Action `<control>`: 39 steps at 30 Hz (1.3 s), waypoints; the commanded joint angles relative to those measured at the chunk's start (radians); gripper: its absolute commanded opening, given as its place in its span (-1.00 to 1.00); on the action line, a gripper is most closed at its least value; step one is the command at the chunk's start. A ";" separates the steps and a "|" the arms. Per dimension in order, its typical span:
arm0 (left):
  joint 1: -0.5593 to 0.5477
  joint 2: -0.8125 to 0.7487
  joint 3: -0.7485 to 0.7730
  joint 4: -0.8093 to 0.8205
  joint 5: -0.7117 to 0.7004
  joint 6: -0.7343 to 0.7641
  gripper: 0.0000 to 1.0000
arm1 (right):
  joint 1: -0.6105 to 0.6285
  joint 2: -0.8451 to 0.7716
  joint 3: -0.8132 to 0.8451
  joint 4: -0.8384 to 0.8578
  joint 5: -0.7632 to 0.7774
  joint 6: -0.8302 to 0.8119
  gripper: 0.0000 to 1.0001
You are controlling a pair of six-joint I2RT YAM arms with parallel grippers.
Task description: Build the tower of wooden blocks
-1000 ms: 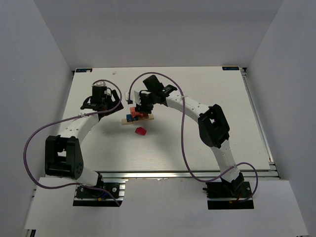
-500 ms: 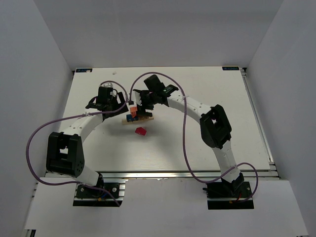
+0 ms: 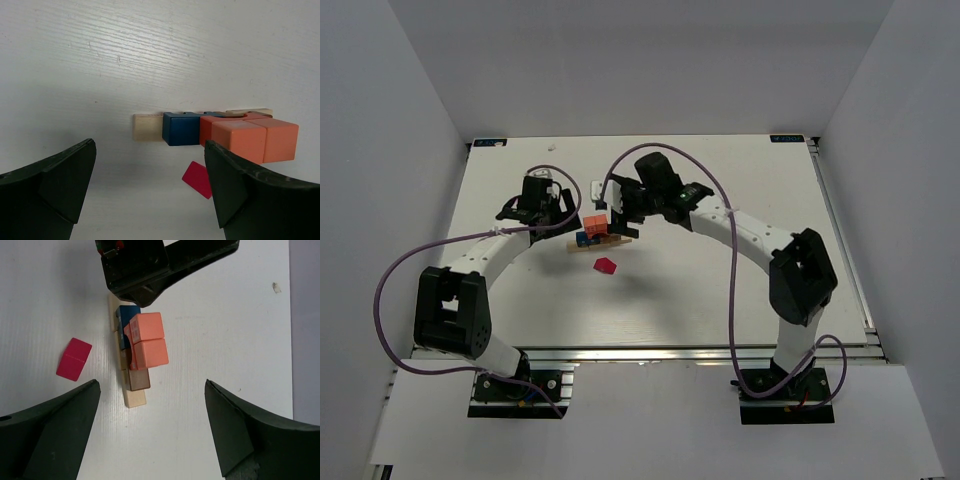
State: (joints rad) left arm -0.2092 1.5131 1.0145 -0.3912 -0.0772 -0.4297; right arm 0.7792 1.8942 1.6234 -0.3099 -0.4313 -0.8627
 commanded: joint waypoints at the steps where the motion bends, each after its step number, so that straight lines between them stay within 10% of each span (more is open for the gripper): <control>1: -0.018 0.002 0.039 -0.006 -0.013 0.011 0.96 | -0.001 -0.111 -0.132 0.227 0.109 0.138 0.79; 39: 0.027 -0.186 0.001 -0.078 -0.349 -0.188 0.96 | 0.002 -0.241 -0.387 0.273 0.118 0.568 0.79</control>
State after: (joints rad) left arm -0.2180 1.4261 1.0401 -0.4706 -0.3454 -0.5484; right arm 0.7540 1.6234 1.2327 -0.0078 -0.3161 -0.3878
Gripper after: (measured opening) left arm 0.983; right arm 0.896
